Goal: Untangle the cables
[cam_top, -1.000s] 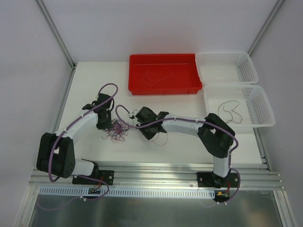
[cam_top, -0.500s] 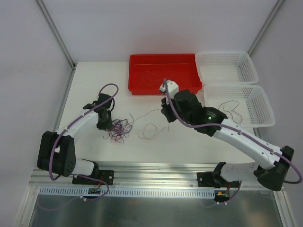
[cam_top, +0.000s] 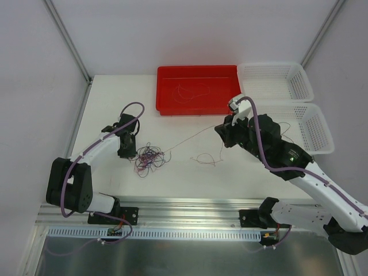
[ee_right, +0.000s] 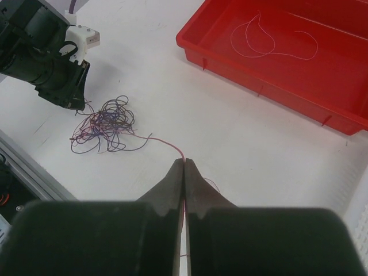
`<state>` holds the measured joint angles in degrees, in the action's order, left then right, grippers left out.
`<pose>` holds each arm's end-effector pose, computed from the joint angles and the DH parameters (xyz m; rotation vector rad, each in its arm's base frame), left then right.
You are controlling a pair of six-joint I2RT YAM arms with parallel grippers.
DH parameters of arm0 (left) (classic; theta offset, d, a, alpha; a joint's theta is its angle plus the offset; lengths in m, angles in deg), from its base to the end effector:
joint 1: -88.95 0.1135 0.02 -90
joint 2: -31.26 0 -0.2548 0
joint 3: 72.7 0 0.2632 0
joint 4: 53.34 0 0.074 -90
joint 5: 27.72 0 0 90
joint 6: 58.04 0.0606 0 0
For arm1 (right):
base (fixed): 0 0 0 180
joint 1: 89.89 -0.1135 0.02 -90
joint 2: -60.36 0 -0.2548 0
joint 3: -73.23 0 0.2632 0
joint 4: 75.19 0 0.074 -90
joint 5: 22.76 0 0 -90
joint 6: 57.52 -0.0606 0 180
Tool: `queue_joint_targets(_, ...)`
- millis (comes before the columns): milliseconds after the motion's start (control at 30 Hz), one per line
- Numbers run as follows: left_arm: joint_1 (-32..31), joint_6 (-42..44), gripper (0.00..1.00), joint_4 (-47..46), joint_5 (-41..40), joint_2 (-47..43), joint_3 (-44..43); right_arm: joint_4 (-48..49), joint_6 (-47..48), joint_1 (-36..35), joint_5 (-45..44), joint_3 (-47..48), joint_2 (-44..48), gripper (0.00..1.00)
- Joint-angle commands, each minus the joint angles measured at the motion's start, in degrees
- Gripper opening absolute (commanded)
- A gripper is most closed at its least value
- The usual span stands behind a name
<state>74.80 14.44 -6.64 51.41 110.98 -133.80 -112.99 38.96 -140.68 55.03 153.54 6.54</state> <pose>0.2740 -0.0573 0.1589 -0.1343 2.6729 0.0852 0.1590 0.1746 0.4104 -0.7128 1.6296 0.3723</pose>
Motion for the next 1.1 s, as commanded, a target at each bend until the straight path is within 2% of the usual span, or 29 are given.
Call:
queue_joint_targets(0, 0.4, -0.9, 0.18, 1.6, 0.5, -0.3, -1.8, 2.0, -0.1, 0.6, 1.4, 3.2, 0.0, 0.01)
queue_joint_targets(233, 0.4, -3.7, 0.25, 1.4, 4.6, -7.6, 0.1, 1.2, 1.7, 0.6, 3.9, 8.4, -4.0, 0.01)
queue_joint_targets(267, 0.4, -4.8, 0.35, 1.4, 6.5, -10.4, 0.5, 0.8, 1.7, 0.6, 4.1, 9.0, -4.4, 0.01)
queue_joint_targets(333, 0.4, -9.6, 0.45, 1.2, 9.2, -13.6, 2.3, 1.0, 1.7, 0.6, 5.2, 9.2, -5.8, 0.01)
queue_joint_targets(367, 0.4, -13.5, 0.53, 0.3, 12.6, -16.9, 3.2, 1.2, 1.5, 0.5, 5.6, 9.5, -6.2, 0.01)
queue_joint_targets(500, 0.1, -23.2, 0.69, -2.6, 17.8, -24.5, 8.4, 1.8, 0.6, 0.4, 7.9, 9.3, -7.9, 0.01)
queue_joint_targets(667, -2.7, -31.4, 0.69, -7.2, 21.0, -28.8, 15.4, 2.4, 0.4, 0.5, 9.7, 9.3, -9.0, 0.01)
queue_joint_targets(733, -5.1, -33.5, 0.69, -8.9, 18.5, -28.3, 16.4, 2.4, 0.3, 0.5, 10.2, 9.2, -9.4, 0.01)
queue_joint_targets(800, -8.5, -34.9, 0.68, -10.2, 16.0, -26.6, 16.4, 2.4, -0.1, 0.4, 10.6, 9.2, -9.8, 0.01)
queue_joint_targets(933, -11.4, -37.2, 0.67, -14.5, 12.8, -22.7, 16.7, 2.6, -0.5, 0.3, 11.5, 8.8, -10.3, 0.01)
queue_joint_targets(1033, -12.3, -38.2, 0.63, -16.7, 11.8, -18.5, 16.2, 2.3, -0.6, 0.2, 11.5, 8.7, -10.2, 0.01)
queue_joint_targets(1067, -12.5, -38.2, 0.58, -16.7, 11.2, -16.3, 16.0, 2.0, -0.6, 0.2, 11.3, 8.8, -10.1, 0.01)
